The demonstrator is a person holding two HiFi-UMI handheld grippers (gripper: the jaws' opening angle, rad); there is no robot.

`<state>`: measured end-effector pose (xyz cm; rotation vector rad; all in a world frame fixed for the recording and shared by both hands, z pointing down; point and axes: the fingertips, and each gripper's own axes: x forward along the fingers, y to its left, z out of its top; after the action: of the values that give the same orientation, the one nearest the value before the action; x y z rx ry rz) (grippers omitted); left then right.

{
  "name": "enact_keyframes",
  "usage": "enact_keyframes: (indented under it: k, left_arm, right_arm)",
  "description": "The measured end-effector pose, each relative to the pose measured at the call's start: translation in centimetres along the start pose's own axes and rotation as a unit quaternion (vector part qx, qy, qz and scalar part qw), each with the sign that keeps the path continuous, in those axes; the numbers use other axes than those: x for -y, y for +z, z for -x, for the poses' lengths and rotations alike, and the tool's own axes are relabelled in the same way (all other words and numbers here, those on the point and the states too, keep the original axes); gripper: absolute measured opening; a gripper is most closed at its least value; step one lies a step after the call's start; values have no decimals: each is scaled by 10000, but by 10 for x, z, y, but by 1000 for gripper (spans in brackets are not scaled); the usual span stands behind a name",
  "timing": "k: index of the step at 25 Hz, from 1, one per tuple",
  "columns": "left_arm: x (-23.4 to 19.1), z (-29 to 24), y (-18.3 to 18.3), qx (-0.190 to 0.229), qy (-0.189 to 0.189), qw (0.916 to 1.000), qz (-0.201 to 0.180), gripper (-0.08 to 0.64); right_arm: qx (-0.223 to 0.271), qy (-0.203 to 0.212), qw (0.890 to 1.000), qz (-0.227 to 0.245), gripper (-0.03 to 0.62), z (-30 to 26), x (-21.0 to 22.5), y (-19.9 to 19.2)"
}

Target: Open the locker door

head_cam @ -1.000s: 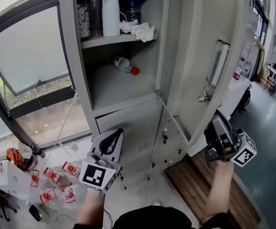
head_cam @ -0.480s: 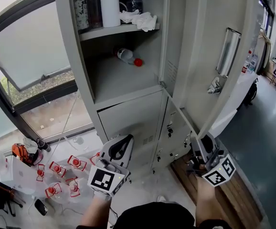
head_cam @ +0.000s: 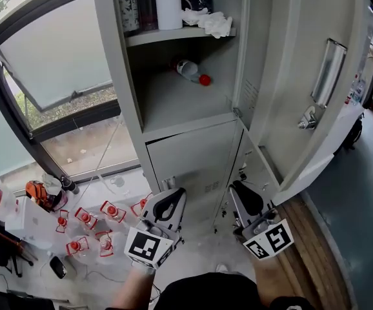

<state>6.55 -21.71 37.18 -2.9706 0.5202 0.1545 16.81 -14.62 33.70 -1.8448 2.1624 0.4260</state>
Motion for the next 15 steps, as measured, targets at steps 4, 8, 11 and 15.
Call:
enact_keyframes:
  k: [4,8,11,15]
  left_arm:
    - [2,5,-5,31,94,9999,-30,23]
    - [-3,10,-8,-8,296,9996,0,23]
    - [-7,15,-13,-88,436,9990,16,23]
    - [-14,22,-15,-131,644,9978,82,23]
  right_arm:
    - [-101,147,9995,274,61,-13,-19,-10]
    - [-177,393,9980,452,61,-26,-35,-17]
    - [-212,547,9971,489,61,-32,-42,-21]
    - [-243,703,9959,507,61,-41,-48,-24]
